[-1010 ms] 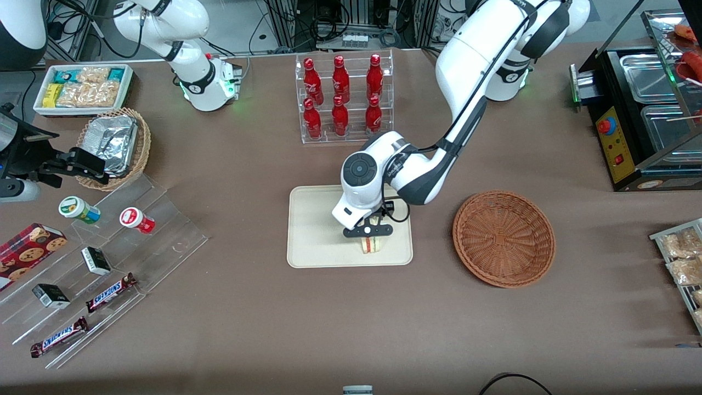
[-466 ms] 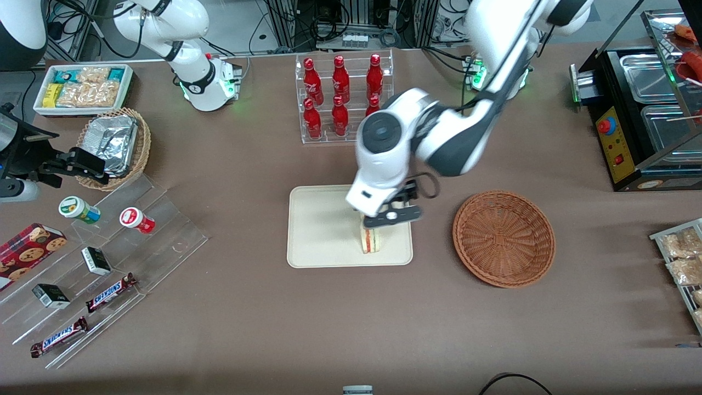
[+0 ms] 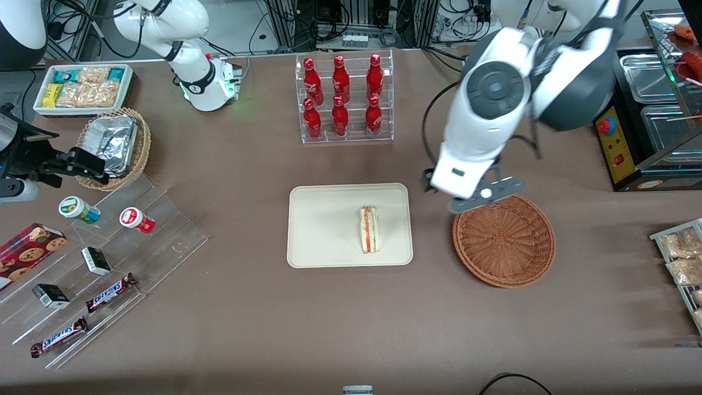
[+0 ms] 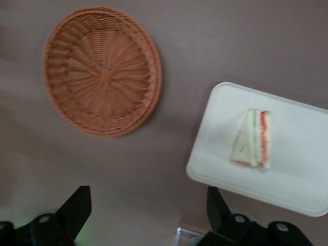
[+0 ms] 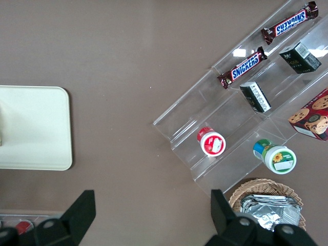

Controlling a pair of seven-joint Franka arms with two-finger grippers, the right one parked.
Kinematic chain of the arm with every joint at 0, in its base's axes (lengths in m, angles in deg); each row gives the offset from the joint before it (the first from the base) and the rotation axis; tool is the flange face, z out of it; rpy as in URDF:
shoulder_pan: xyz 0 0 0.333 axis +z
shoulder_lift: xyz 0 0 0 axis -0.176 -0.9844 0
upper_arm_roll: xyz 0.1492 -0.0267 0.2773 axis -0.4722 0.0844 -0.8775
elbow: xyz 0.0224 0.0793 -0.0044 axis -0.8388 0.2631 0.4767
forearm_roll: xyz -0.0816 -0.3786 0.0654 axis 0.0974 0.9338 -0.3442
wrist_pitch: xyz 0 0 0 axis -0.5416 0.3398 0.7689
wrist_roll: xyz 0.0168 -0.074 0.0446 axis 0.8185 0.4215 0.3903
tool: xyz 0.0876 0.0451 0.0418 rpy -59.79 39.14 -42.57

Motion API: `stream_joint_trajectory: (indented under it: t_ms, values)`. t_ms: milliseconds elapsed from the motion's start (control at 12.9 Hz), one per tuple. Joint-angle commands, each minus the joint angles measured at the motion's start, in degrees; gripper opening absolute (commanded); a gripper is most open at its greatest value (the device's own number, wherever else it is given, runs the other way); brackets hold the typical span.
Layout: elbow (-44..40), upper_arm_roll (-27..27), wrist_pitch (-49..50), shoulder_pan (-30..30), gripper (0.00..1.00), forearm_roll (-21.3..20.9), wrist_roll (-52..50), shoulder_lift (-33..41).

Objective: Place sandwich from basket to tray

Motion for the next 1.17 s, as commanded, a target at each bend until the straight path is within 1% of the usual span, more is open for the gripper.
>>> stream_joint_trajectory:
  t_ms: [0,233,388,544,699,1087]
  values:
    - [2.76,0.41,4.85,6.07,0.99,-0.09,8.28,5.04]
    - [9.25,0.41,5.57,14.32,0.99,0.79,21.81,12.24]
    - [12.59,0.33,5.66,18.64,0.99,0.97,30.16,15.76]
    - [15.15,0.06,5.48,23.48,0.99,2.28,38.16,18.49]
    - [16.12,-3.7,5.48,24.47,0.99,3.42,43.97,19.99]
    - [16.04,-6.44,4.87,23.94,0.99,3.43,44.53,21.49]
